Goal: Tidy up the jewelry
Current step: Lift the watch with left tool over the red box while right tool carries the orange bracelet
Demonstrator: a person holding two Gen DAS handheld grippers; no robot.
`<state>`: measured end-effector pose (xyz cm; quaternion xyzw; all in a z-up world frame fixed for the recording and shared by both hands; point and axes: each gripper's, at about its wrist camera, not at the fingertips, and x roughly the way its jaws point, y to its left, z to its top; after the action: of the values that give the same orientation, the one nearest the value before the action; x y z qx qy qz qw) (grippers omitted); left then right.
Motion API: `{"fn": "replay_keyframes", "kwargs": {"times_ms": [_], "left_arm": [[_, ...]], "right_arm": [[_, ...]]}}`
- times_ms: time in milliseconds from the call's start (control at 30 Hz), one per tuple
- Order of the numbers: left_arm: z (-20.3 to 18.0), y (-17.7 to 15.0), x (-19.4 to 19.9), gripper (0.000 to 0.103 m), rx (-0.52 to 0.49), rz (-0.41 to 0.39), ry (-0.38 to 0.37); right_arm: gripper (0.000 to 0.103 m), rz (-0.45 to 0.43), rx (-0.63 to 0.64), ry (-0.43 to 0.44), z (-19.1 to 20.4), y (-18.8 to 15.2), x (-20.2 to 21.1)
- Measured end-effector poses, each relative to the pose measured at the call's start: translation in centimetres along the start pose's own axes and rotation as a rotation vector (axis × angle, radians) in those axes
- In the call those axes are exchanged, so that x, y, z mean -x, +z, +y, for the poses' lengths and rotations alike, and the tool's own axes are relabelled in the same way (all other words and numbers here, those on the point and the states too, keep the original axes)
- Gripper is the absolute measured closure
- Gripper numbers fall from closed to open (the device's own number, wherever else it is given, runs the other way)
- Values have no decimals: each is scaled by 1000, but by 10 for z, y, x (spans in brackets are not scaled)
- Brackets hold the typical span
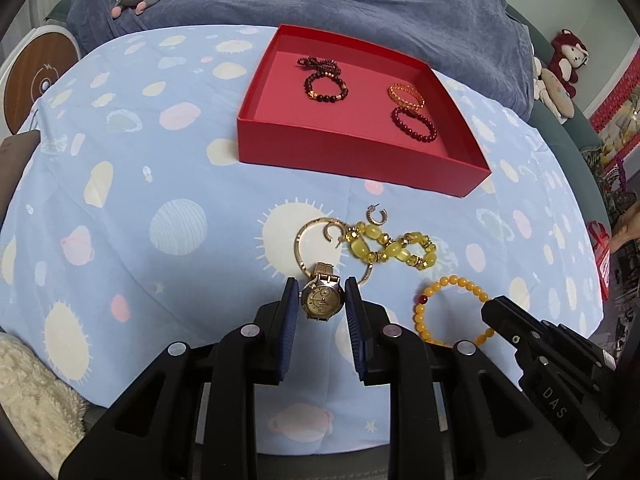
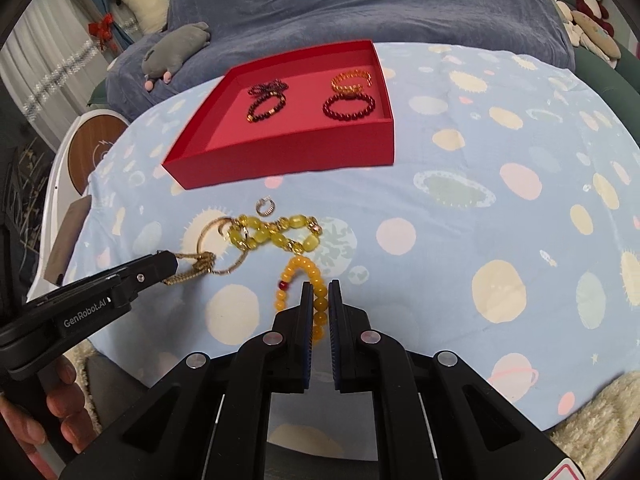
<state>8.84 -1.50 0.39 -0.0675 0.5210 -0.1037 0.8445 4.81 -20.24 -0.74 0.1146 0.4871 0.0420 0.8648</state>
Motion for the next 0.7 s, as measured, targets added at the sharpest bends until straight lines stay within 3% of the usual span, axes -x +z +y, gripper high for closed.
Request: {"fn": "replay_keyframes", "kwargs": {"times_ms": [333,700], "left_arm": [[6,3,36,80,0,-38,-18],[7,25,58,80,3,-64,-28]], "right_arm": [[96,-65,29,24,14,13,38],[96,-98,66,36,23,32,50]]}}
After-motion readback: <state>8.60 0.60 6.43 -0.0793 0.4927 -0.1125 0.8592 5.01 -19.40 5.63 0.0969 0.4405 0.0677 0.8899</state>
